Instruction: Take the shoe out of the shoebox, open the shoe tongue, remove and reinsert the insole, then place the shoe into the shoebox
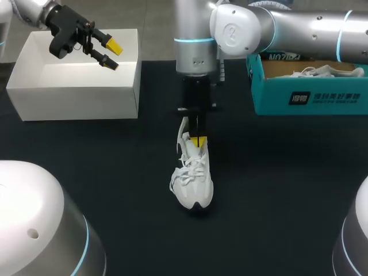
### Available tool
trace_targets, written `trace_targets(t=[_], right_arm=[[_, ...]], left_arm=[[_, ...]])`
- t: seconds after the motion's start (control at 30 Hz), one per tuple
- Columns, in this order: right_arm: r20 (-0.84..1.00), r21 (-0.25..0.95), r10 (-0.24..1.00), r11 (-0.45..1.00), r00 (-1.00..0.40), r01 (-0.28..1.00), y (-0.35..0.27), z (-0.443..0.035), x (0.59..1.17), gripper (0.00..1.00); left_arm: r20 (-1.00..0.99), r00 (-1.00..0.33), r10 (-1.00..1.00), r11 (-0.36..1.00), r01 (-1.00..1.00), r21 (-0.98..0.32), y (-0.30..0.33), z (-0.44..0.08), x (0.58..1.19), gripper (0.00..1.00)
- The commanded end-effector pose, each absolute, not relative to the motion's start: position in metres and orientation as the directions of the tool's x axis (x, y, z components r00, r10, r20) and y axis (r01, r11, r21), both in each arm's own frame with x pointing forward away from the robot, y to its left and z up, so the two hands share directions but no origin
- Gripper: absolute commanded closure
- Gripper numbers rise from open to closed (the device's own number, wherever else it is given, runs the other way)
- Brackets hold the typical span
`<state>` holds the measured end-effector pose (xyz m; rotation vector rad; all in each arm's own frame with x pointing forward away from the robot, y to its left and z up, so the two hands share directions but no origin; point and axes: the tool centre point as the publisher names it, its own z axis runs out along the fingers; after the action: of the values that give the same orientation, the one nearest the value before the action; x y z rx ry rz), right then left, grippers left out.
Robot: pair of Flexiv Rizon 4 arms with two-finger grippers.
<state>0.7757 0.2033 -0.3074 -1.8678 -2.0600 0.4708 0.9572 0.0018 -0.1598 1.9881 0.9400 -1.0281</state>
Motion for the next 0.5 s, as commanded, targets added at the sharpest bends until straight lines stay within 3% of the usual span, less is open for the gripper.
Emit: trace_targets(t=[0.03, 0.5], right_arm=[[-0.001, -0.429, 0.994, 0.101, -0.112, 0.898, 0.21, -0.297, 0.776, 1.0], [0.027, -0.437, 0.993, 0.114, -0.113, 0.892, 0.202, -0.325, 0.795, 1.0]], left_arm=[[-0.861, 0.424, 0.282, -0.494, 0.833, 0.248, 0.002, -0.159, 0.957, 0.0], [-0.861, 0.424, 0.282, -0.494, 0.833, 0.248, 0.002, -0.159, 0.957, 0.0]])
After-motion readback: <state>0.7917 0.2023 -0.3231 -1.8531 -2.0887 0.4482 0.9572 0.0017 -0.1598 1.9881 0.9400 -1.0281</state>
